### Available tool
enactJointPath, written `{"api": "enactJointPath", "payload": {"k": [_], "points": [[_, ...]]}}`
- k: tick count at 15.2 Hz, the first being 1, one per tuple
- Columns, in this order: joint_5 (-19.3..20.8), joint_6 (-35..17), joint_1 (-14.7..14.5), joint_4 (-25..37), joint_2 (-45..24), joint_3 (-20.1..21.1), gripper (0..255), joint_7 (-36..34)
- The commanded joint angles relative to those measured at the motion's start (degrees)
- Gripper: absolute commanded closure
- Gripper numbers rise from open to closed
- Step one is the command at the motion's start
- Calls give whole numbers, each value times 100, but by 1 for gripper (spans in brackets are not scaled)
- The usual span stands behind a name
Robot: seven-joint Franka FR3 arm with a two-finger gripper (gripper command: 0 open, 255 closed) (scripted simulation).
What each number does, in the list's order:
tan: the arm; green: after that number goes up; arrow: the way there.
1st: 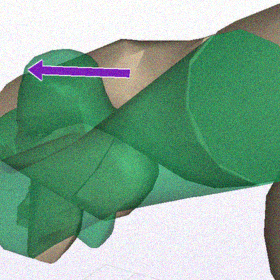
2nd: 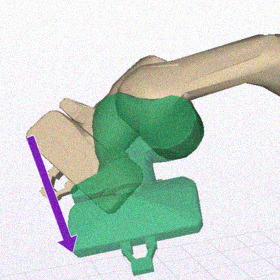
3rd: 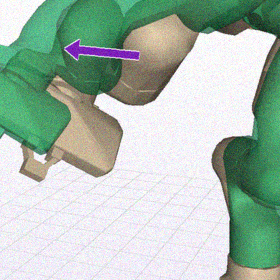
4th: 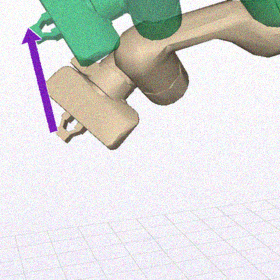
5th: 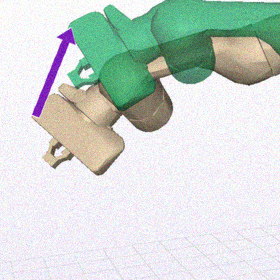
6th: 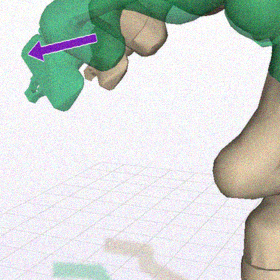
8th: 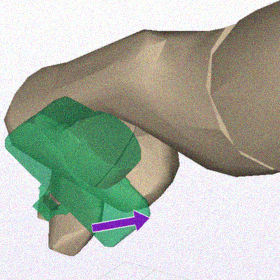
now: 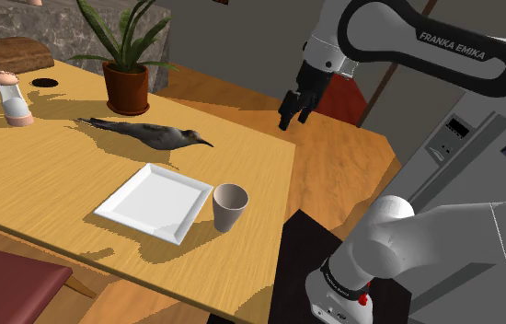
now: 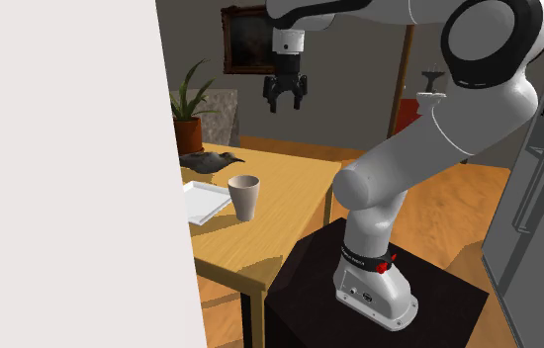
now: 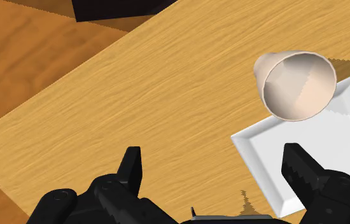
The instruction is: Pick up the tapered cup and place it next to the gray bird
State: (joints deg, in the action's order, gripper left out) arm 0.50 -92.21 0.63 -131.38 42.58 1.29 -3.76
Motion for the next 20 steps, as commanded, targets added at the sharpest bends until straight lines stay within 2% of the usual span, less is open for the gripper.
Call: {"api": "enactJointPath", "payload": {"k": [1,10,20], "points": [[0,0,0,0,0,0,0,0],[-329,-1008,-283,-722,-525,1010,0,-1023],[-401,-2201,-477,-879,-1890,2164,0,-2276]]}}
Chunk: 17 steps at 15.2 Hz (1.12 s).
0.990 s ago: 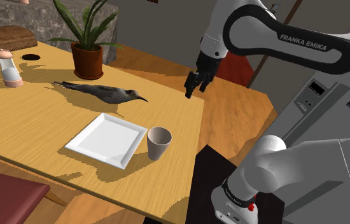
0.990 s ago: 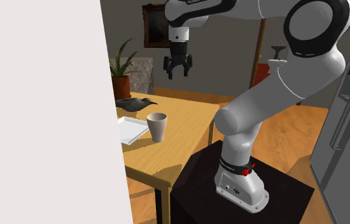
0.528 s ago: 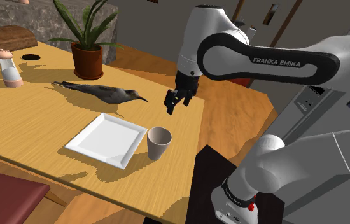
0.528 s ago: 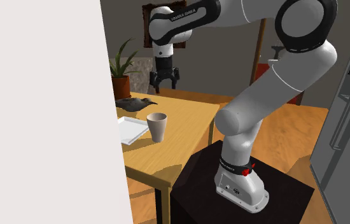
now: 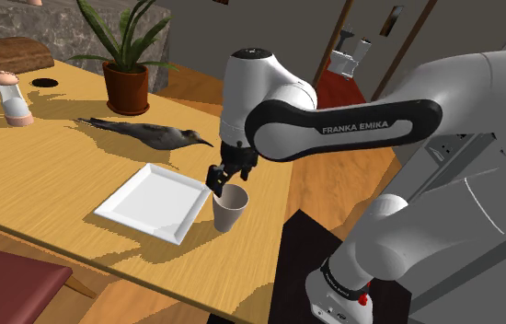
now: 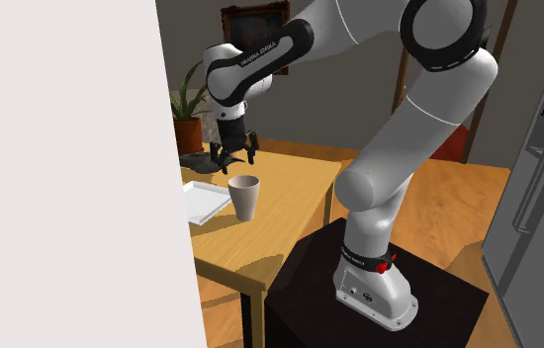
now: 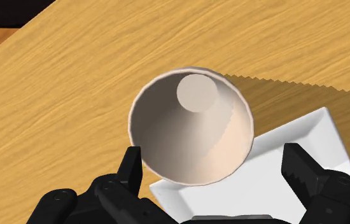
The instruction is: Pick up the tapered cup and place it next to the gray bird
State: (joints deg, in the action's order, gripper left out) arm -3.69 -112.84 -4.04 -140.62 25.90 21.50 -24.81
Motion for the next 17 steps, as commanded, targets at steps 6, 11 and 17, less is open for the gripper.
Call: {"api": "enactJointPath", "payload": {"k": [6,11,17], "points": [[143,-663,-5,-51,-762,440,0,-550],[203,-1054,26,-284,-931,479,0,-603],[203,-1054,26,-284,-931,478,0,-603]]}}
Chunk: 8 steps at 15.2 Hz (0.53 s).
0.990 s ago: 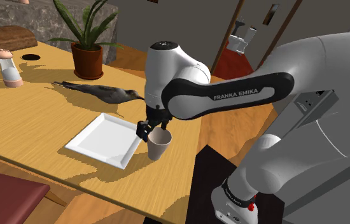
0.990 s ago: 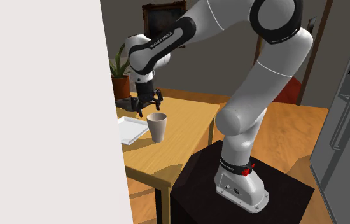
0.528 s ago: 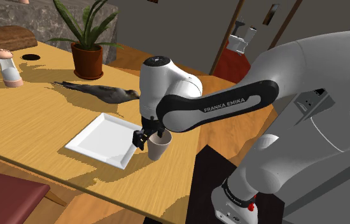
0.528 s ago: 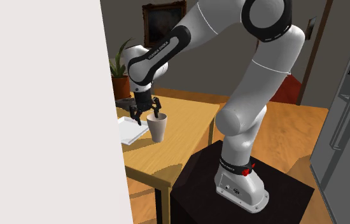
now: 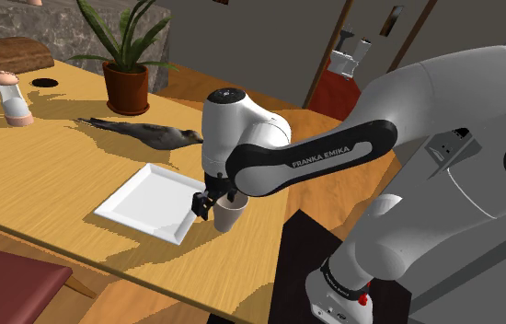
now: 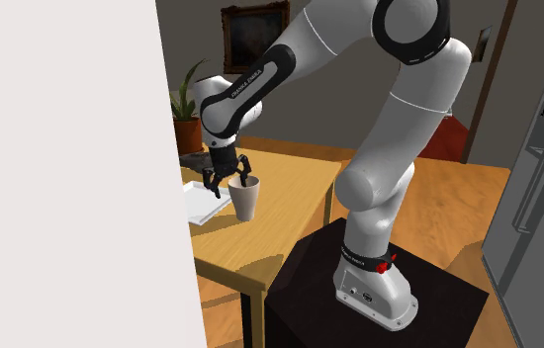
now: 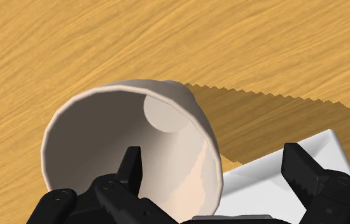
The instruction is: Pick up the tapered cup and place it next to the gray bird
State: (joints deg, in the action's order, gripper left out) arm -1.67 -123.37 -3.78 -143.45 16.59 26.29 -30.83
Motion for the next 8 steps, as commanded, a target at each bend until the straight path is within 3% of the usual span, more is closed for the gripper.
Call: {"api": "enactJointPath", "payload": {"k": [1,2,8], "points": [[0,0,0,0,0,0,0,0],[0,0,0,0,0,0,255,0],[0,-1,0,-1,0,-1,255,1]]}}
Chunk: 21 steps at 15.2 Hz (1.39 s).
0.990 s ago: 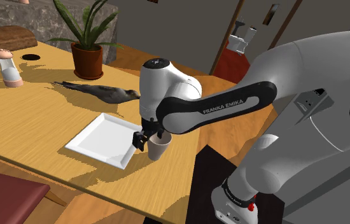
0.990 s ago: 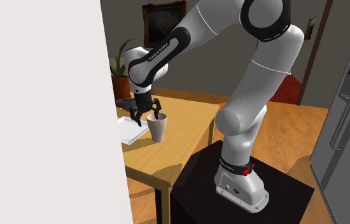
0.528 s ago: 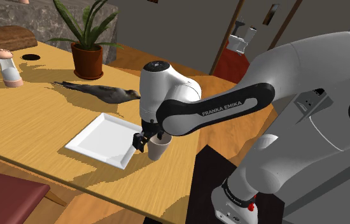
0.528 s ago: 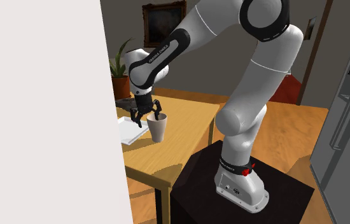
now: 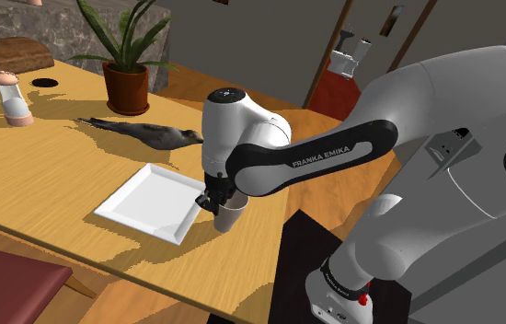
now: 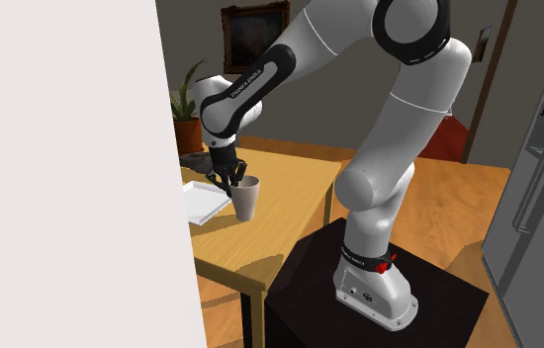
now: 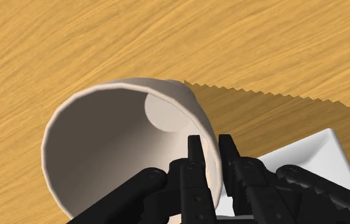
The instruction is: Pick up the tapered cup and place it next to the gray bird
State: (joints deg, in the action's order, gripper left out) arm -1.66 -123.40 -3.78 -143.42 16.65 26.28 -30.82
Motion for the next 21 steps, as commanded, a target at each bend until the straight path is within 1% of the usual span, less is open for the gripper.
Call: {"api": "enactJointPath", "payload": {"k": [1,3,21], "points": [[-1,1,0,-8,-3,0,255,1],[-1,2,0,-4,-6,1,255,-2],[-146,1499,-50,907,620,-233,255,275]]}}
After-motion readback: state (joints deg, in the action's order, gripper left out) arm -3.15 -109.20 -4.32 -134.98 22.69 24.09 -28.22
